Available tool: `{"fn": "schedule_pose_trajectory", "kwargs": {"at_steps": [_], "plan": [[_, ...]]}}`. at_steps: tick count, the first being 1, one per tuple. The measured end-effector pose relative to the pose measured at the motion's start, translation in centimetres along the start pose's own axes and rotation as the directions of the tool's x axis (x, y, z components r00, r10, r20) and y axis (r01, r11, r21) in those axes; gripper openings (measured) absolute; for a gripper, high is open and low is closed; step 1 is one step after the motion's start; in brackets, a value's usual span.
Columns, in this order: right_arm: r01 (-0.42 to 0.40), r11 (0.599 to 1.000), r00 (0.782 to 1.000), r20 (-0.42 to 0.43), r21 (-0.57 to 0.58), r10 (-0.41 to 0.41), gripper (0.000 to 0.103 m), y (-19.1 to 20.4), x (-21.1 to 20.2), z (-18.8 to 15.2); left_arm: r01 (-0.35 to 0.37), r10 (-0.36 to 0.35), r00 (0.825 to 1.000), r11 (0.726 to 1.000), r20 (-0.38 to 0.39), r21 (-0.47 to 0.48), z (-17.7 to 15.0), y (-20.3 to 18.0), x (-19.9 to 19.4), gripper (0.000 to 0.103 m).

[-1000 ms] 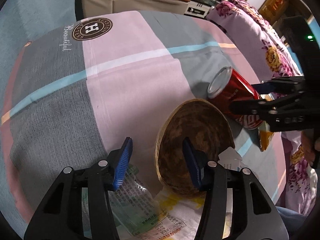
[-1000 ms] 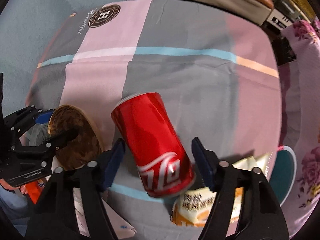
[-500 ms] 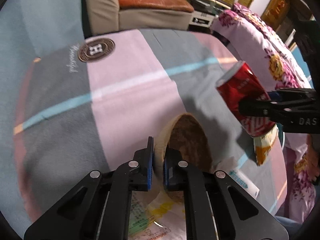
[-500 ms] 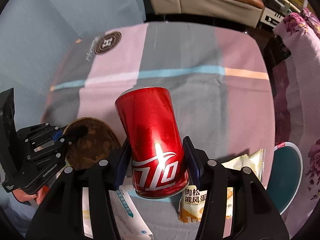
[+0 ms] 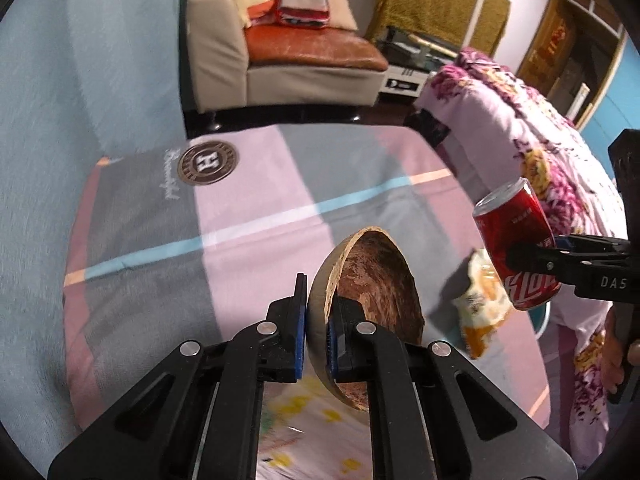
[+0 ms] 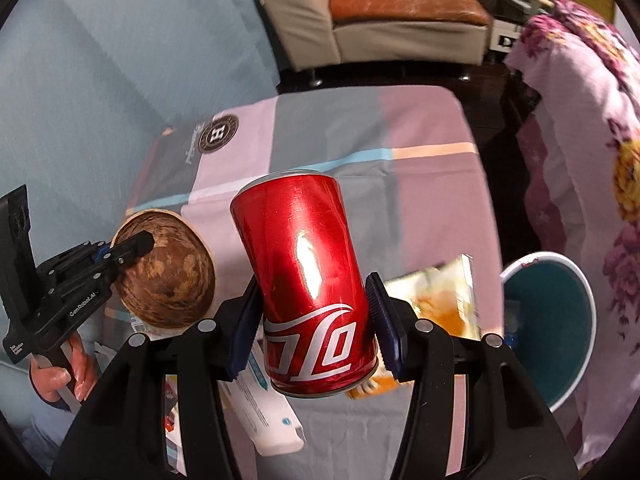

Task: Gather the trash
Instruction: 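Carry the brown bowl over the teal bin and open the left gripper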

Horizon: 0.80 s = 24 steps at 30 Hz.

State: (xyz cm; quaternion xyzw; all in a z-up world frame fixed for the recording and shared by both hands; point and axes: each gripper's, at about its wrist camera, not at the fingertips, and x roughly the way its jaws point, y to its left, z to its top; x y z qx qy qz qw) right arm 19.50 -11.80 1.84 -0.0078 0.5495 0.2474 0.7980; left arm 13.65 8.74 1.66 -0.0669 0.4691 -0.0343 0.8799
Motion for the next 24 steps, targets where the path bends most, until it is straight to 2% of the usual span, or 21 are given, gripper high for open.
{"fn": "schedule_pose_trajectory", "kwargs": {"at_steps": [13, 19, 24], "plan": [[0.041, 0.987, 0.992, 0.113, 0.152, -0.058, 0.049, -7.2, -6.3, -5.7, 0.100, -0.097, 0.995, 0.984, -0.023, 0.147, -0.1, -10.8, 0.3, 0.009], [0.031, 0.967, 0.985, 0.155, 0.254, -0.072, 0.049, -12.2, -8.6, -8.7, 0.128, -0.118, 0.991, 0.967, -0.060, 0.219, -0.4, -16.2, 1.6, 0.009], [0.052, 0.943, 0.973, 0.198, 0.328, -0.122, 0.049, -15.8, -10.6, -10.9, 0.155, -0.133, 0.986, 0.951, -0.100, 0.266, -0.8, -20.7, 3.2, 0.009]]}}
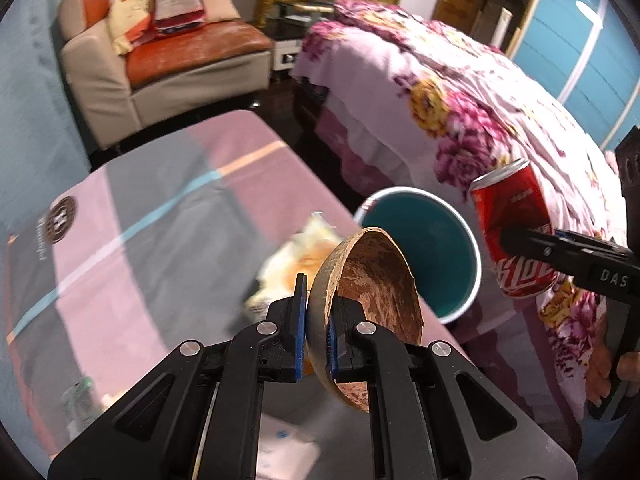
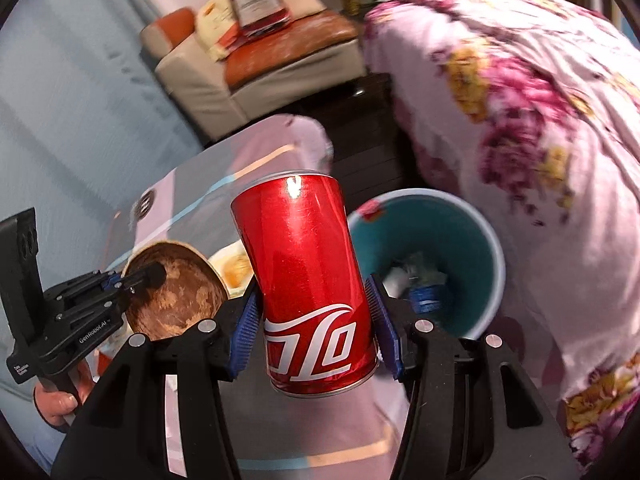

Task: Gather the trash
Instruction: 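Carry the brown bowl over the teal bin and open the left gripper, then lower the red can into the teal bin and open the right gripper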

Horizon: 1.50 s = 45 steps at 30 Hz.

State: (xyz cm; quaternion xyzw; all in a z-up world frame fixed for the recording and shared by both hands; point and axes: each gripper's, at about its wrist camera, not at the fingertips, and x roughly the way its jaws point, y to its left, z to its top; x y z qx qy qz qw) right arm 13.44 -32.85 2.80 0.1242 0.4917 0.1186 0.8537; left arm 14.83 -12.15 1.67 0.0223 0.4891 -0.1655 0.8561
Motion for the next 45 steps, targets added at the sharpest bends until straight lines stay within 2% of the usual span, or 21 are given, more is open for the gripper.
{"fn": "schedule_pose_trajectory", "kwargs": {"at_steps": [8, 16, 23, 25, 28, 30, 32, 39, 42, 45], "plan": [[0.028, 0.993, 1.000, 0.011, 0.118, -0.029, 0.049, -6.9, -0.9, -1.0, 0.030, -0.025, 0.997, 0.997, -0.067, 0.078, 1.4, -6.1, 4.9, 0.009], [0.060, 0.984, 0.998, 0.006, 0.168, -0.062, 0.049, -10.6, -0.5, -1.3, 0.040, -0.028, 0.994, 0.993, -0.103, 0.115, 3.0, -9.4, 8.5, 0.009], [0.074, 0.980, 0.997, -0.018, 0.185, -0.072, 0.049, -11.7, 0.6, -1.2, 0.055, -0.037, 0.990, 0.991, -0.139, 0.123, 3.5, -10.3, 11.1, 0.013], [0.076, 0.980, 0.997, -0.026, 0.184, -0.072, 0.049, -11.7, 1.0, -1.1, 0.061, -0.043, 0.988, 0.991, -0.151, 0.118, 3.4, -10.2, 11.6, 0.016], [0.077, 0.980, 0.997, -0.031, 0.183, -0.073, 0.049, -11.7, 1.3, -0.9, 0.063, -0.046, 0.988, 0.992, -0.145, 0.111, 3.4, -10.0, 11.7, 0.030], [0.079, 0.980, 0.997, -0.035, 0.183, -0.074, 0.049, -11.5, 1.6, -0.9, 0.058, -0.045, 0.991, 0.993, -0.126, 0.107, 3.4, -9.8, 11.3, 0.053], [0.081, 0.980, 0.996, -0.038, 0.180, -0.076, 0.049, -11.4, 1.6, -0.9, 0.056, -0.046, 0.994, 0.994, -0.100, 0.098, 3.5, -9.5, 10.5, 0.061], [0.093, 0.981, 0.995, -0.046, 0.168, -0.087, 0.049, -10.7, 1.8, -0.7, 0.052, -0.047, 0.997, 0.996, -0.059, 0.074, 3.3, -7.9, 8.5, 0.080], [0.102, 0.981, 0.994, -0.055, 0.162, -0.094, 0.049, -10.3, 2.0, -0.6, 0.049, -0.047, 0.998, 0.997, -0.048, 0.055, 2.9, -6.7, 7.7, 0.086], [0.111, 0.982, 0.993, -0.065, 0.151, -0.103, 0.049, -9.7, 2.5, -0.4, 0.045, -0.043, 0.998, 0.999, -0.045, 0.025, 2.6, -5.2, 7.2, 0.088]]}}
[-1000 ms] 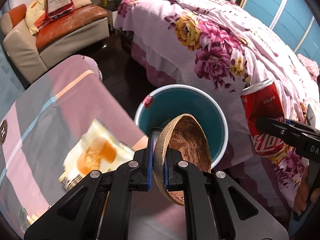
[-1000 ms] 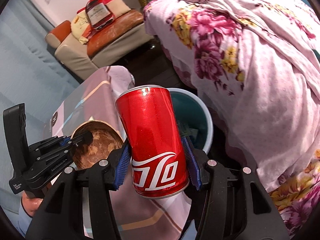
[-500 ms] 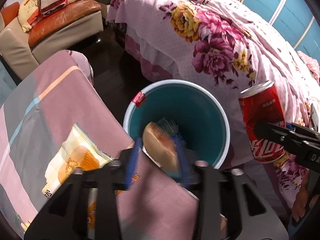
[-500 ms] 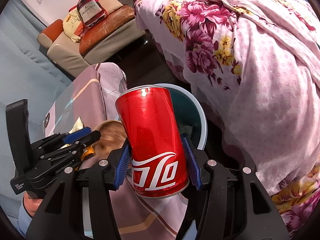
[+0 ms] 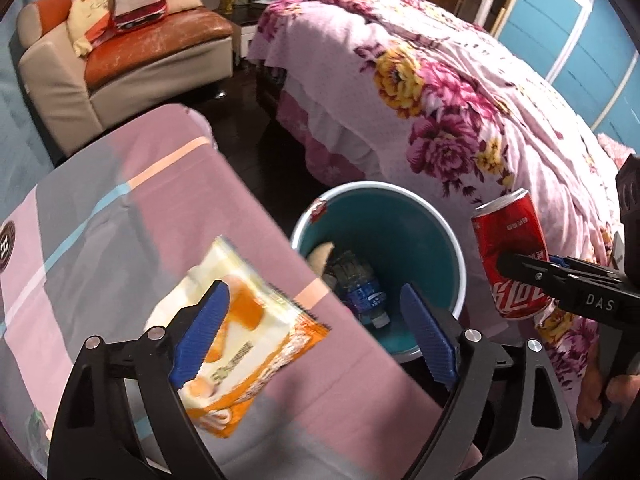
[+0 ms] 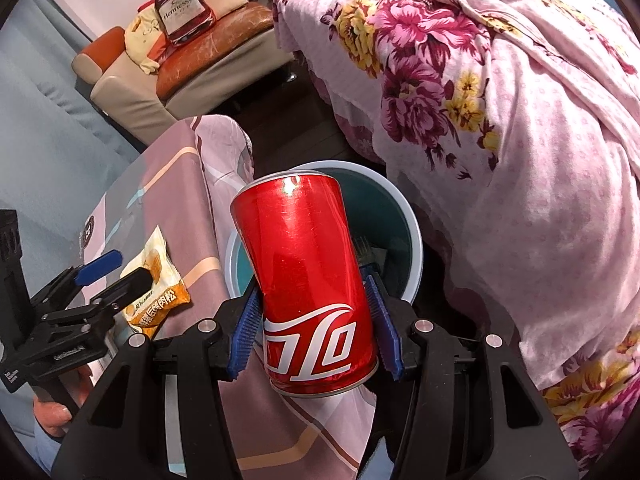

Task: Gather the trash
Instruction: 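Lower the red can into the teal bin and open the right gripper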

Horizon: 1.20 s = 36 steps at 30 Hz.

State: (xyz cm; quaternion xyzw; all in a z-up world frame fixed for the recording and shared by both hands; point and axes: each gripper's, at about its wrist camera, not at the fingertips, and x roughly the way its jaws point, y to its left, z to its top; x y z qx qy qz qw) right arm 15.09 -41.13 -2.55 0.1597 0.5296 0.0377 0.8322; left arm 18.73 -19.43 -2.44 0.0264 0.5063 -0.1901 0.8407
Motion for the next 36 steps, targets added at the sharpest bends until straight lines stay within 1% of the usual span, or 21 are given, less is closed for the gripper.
{"fn": "schedule_pose_trajectory", "kwargs": {"at_steps": [8, 20, 28, 30, 32, 34, 36], "plan": [[0.015, 0.999, 1.000, -0.020, -0.032, -0.015, 0.049, 1.9, 0.9, 0.3, -0.002, 0.002, 1.000, 0.999, -0.001, -0.049, -0.9, 3.1, -0.9, 0.088], [0.037, 0.997, 0.999, -0.034, -0.067, -0.039, 0.049, 4.6, 1.6, 0.3, 0.007, -0.007, 1.000, 0.996, 0.008, -0.086, -1.9, 5.9, -2.1, 0.089], [0.055, 0.996, 0.997, -0.057, -0.067, -0.059, 0.050, 5.2, 2.2, 0.3, -0.003, 0.004, 1.000, 0.993, 0.010, -0.115, -2.7, 8.2, -2.7, 0.091], [0.045, 0.998, 0.996, -0.079, -0.053, -0.049, 0.055, 5.3, 2.7, 0.3, -0.005, 0.007, 1.000, 0.992, 0.008, -0.128, -2.9, 8.9, -2.8, 0.091], [0.046, 0.998, 0.996, -0.081, -0.052, -0.050, 0.068, 5.6, 2.7, 0.3, -0.007, 0.008, 1.000, 0.990, 0.006, -0.141, -3.2, 9.6, -3.0, 0.092], [0.046, 0.997, 0.996, -0.076, -0.059, -0.051, 0.069, 6.0, 2.6, 0.2, -0.010, 0.011, 1.000, 0.988, 0.005, -0.151, -3.4, 10.1, -3.1, 0.092], [0.044, 0.997, 0.996, -0.080, -0.069, -0.049, 0.073, 6.6, 2.5, 0.1, -0.015, 0.015, 1.000, 0.987, 0.002, -0.160, -3.7, 10.7, -3.3, 0.092]]}}
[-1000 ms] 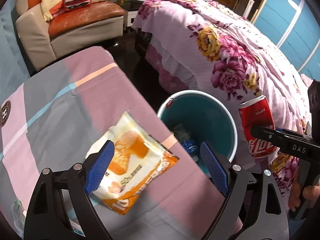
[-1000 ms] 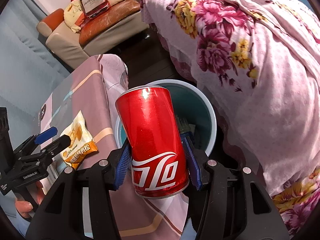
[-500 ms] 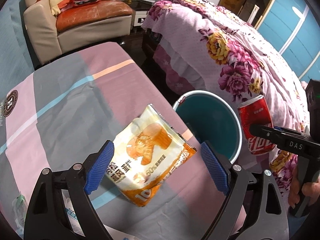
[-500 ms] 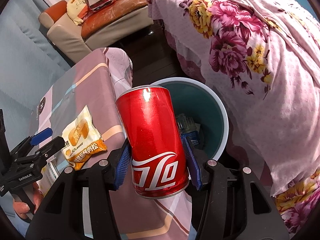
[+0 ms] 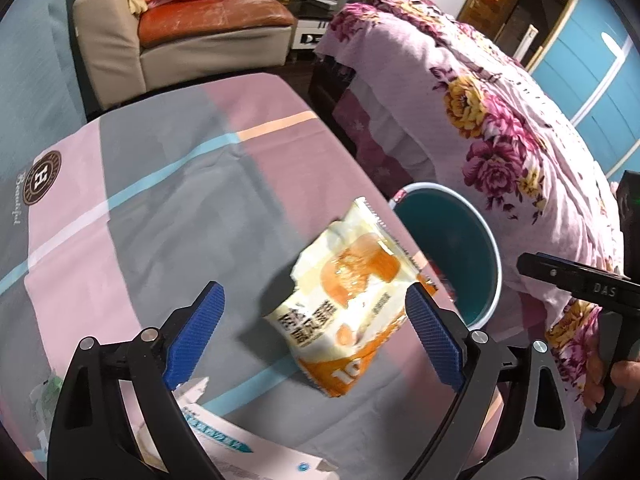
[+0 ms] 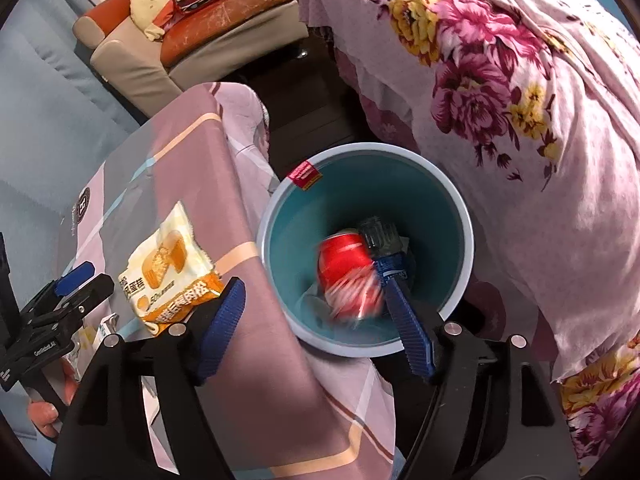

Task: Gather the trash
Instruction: 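Lower the red can into the teal bin and open the right gripper, then reach the left gripper toward the white medicine box on the table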

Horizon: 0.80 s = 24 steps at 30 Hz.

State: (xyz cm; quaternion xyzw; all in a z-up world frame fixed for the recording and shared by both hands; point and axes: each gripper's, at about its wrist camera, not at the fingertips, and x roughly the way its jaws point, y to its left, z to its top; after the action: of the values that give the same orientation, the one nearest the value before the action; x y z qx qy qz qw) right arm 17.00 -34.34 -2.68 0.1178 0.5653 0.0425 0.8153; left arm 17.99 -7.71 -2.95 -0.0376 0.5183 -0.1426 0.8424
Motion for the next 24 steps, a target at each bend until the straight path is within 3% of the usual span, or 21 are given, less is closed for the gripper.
{"fn": "schedule_pose_trajectory", "kwargs": {"at_steps": [15, 24], "plan": [[-0.036, 0.996, 0.998, -0.052, -0.081, 0.032, 0.078, 5.2, -0.1, -3.2, -0.049, 0.047, 0.999, 0.996, -0.027, -0.077, -4.7, 5.6, -3.4, 0.093], [-0.070, 0.992, 0.995, -0.075, -0.104, 0.062, 0.079, 6.9, -0.8, -6.1, 0.001, -0.013, 0.997, 0.985, -0.072, -0.175, -8.8, 6.3, -4.9, 0.093]]}}
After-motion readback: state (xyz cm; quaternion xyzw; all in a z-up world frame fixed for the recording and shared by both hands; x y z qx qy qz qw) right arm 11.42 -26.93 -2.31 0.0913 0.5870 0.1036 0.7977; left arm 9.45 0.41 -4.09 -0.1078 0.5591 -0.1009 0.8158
